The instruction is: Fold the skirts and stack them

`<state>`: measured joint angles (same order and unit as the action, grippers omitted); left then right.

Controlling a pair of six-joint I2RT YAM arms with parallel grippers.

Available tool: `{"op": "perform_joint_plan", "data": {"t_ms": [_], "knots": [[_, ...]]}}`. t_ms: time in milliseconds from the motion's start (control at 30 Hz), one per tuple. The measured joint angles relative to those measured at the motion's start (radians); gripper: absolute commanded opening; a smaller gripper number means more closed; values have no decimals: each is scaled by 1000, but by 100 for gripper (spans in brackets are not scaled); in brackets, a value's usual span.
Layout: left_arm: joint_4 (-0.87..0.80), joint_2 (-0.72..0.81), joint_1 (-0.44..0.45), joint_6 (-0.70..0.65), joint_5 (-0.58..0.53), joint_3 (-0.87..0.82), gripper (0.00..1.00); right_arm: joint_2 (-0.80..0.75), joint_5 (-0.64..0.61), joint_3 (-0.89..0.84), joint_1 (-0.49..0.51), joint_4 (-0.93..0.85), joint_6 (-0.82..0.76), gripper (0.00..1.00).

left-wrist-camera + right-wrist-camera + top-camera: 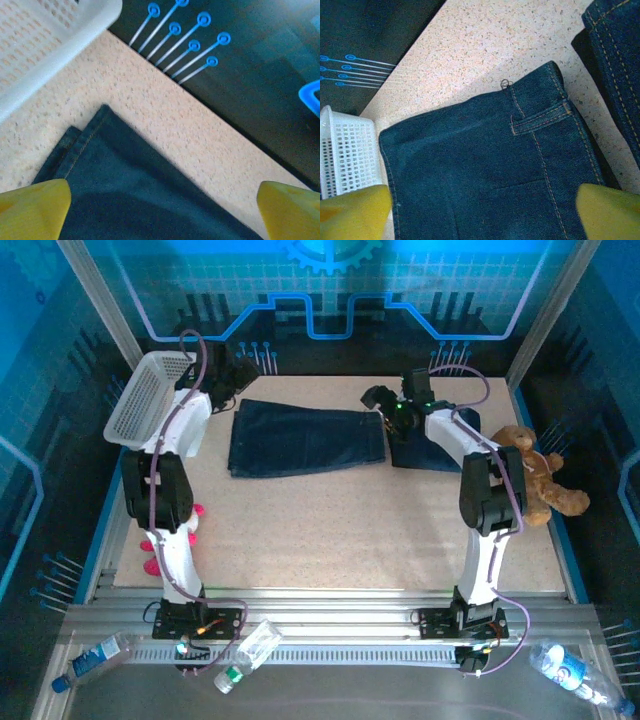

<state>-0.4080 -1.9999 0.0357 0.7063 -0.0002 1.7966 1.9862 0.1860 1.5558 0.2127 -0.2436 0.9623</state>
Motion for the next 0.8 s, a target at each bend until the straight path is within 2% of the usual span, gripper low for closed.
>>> {"op": "perform_joint_plan", "data": {"t_ms": [167,300,533,700,800], "knots": [[75,77,52,83,140,-224,99,-34,-26,-24,85,-2,-50,100],[141,62,105,144,208,-351,99,34,-32,23,156,-25,-90,100],[224,43,91,171,185,-558,99,156,-42,47,177,-105,-134,100],[332,160,71,164,185,-737,99,100,-19,-53,210,-100,-147,100],[334,266,40,155,193,-855,99,27,29,-146,248,-126,-131,100]]}}
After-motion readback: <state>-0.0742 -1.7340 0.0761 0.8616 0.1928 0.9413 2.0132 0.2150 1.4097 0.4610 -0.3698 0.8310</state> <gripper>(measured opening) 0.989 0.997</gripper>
